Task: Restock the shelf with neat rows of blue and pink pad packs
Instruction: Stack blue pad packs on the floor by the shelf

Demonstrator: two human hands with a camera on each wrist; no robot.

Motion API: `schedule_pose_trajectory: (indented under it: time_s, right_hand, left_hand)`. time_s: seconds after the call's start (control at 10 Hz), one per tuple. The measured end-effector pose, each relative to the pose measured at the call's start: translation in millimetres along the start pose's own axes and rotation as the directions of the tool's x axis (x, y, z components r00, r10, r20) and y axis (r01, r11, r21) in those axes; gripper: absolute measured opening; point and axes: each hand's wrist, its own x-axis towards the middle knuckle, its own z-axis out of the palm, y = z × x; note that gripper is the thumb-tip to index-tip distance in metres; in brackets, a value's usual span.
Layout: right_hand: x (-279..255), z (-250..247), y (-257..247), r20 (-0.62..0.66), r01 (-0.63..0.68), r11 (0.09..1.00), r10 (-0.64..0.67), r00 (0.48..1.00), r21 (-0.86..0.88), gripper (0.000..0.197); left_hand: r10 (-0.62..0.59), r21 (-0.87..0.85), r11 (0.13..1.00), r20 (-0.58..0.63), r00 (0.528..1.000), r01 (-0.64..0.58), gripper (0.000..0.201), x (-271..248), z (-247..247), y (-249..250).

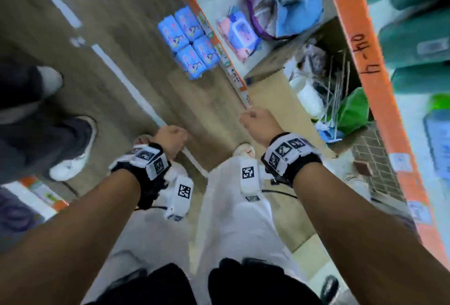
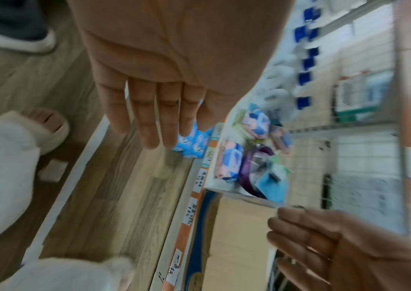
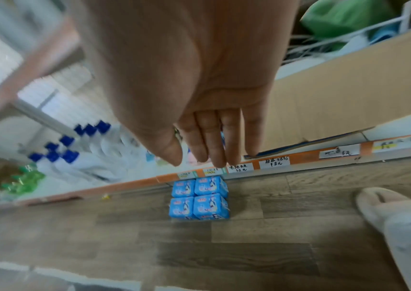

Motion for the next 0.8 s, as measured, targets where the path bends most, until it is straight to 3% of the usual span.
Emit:
schedule_pose_trajectory:
  time_s: [0.1, 0.2, 0.3, 0.4, 0.5, 0.6, 0.7, 0.8]
  right_hand:
    - [-59.6, -15.6, 6.6, -0.060, 0.044, 0.987, -0.035, 0.998, 0.156, 0.018]
    - [-118.3, -37.5, 13.1, -0.157, 0.138, 0.938, -0.091, 0.983, 0.317, 0.009]
    - [-171.8, -76.7, 34.9, -0.265, 0.272, 0.892, -0.182, 0.947, 0.360, 0.007]
    - [-225.4, -122.9, 80.7, -0.395, 0.359, 0.845, -0.196, 0.898, 0.398, 0.015]
    - [-276.9, -171.4, 140.7, -0.511, 0.448, 0.761, -0.180, 0.841, 0.469, 0.012]
    - [-332.3, -227.1, 213.5, -0.642, 0.556, 0.699, -0.181, 0.745, 0.449, 0.014]
    - [-389.8, -284.0, 284.7, -0.788, 0.639, 0.693, -0.166, 0.593, 0.335, 0.015]
    - [-442.9, -334.2, 346.8, -0.900, 0.710, 0.653, -0.099, 0.424, 0.262, 0.009]
  left_hand:
    - [0.121, 0.137, 0.984, -0.067, 0.990, -0.111, 0.025, -80.0, -29.6, 39.3]
    - [0.307, 0.236, 0.929, -0.072, 0.949, -0.283, 0.021, -131.5, -18.6, 58.3]
    - [0.444, 0.256, 0.867, -0.007, 0.896, -0.428, 0.014, -182.2, 19.2, 90.6]
    - [0.625, 0.420, 0.645, 0.191, 0.757, -0.638, 0.012, -243.0, 93.5, 114.3]
    - [0.739, 0.465, 0.366, 0.382, 0.556, -0.806, 0.007, -306.1, 178.4, 126.5]
    - [0.761, 0.382, 0.197, 0.521, 0.386, -0.903, 0.020, -375.4, 275.1, 130.0]
    - [0.778, 0.281, -0.021, 0.607, 0.160, -0.960, 0.028, -439.5, 361.2, 128.2]
    - [0.753, 0.246, -0.296, 0.654, -0.067, -0.923, 0.040, -489.6, 435.1, 126.6]
